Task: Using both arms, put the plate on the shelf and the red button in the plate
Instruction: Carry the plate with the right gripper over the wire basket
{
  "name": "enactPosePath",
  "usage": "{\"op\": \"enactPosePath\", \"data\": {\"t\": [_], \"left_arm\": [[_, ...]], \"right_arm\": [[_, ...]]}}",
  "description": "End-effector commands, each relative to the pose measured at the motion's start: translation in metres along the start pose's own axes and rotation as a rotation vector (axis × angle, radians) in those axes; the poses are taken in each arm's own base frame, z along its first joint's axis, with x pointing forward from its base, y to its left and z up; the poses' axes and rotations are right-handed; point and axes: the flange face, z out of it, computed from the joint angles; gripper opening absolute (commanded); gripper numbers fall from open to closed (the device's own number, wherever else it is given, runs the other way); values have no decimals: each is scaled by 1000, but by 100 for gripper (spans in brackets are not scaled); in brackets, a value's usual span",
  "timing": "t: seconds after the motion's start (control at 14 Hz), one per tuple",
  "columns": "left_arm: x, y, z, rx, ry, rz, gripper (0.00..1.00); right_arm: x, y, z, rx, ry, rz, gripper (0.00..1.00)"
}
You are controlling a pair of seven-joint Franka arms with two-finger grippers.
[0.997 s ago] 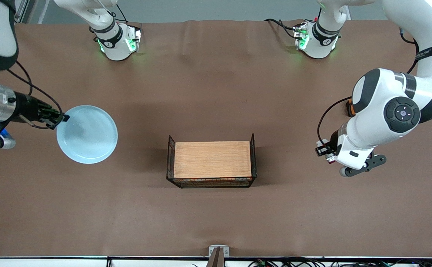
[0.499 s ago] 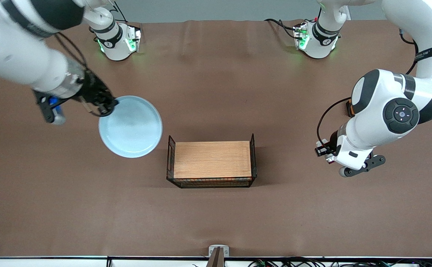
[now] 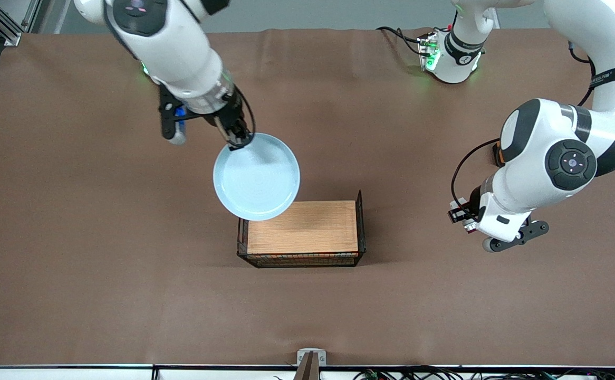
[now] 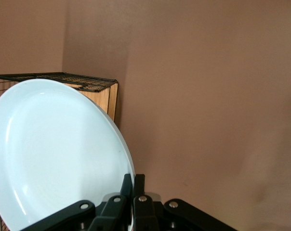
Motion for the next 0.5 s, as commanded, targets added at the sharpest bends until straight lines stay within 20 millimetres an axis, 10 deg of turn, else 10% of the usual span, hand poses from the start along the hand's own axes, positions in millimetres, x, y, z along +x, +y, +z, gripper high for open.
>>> {"op": "enactPosePath", "data": {"t": [0.0, 0.43], "left_arm": [[0, 1, -3, -9, -7, -10, 32], [2, 0, 1, -7, -13, -10, 32]], "right_arm": [[-25, -10, 25, 52, 40, 92, 0], [-52, -22, 86, 99, 92, 168, 0]]}}
